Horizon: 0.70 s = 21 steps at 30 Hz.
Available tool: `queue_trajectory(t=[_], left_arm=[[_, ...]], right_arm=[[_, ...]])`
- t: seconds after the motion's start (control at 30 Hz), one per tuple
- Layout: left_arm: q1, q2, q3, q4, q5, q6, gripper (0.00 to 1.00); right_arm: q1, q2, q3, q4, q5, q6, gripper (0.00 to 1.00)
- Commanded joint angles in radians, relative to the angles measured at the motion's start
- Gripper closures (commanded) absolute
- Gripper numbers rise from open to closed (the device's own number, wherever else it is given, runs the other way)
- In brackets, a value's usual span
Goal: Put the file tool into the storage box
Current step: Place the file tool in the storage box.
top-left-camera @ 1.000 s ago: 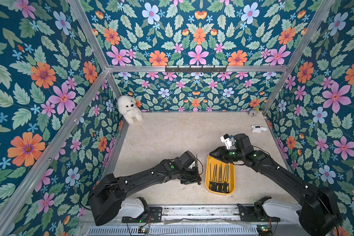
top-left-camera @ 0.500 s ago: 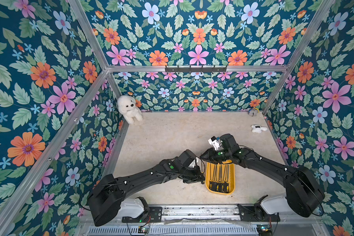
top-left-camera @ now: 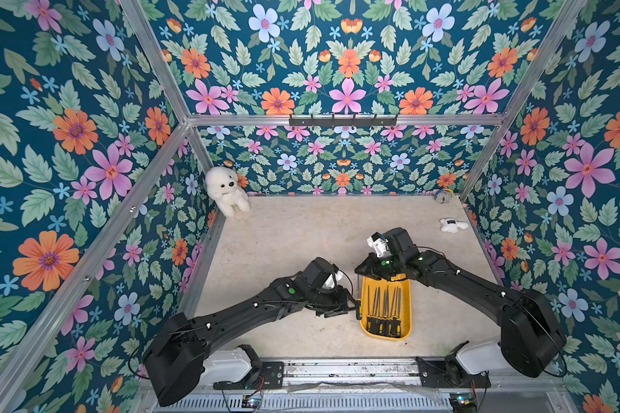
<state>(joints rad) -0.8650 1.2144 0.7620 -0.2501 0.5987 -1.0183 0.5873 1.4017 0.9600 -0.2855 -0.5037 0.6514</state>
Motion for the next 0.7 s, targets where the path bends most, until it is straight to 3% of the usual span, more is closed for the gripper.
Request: queue_trajectory(t=[0.0,0.07,0.2,0.67], left_arm=[[0.099,-0.071,-0.006,0.002,0.011,0.023,0.07],[0.176,-0.104,-0.011,-0.015,0.012,0.032,0.01],[0.244,-0.1,-0.012,-0.039,-0.021,0.074,0.0],[0.248,-0.031,-0.037,-0.014,-0.136,0.083,0.0]], right_arm=[[-0.073,-0.085,0.016,-0.185,0.104,-0.032,1.0],[-0.131,-0.135,0.029,-0.306,0.188,-0.061,1.0],[-0.155,-0.142,0.027,-0.494,0.349,-0.13,1.0],[-0.108,-0.104,-0.194,-0.272,0.381,-0.04,1.0]])
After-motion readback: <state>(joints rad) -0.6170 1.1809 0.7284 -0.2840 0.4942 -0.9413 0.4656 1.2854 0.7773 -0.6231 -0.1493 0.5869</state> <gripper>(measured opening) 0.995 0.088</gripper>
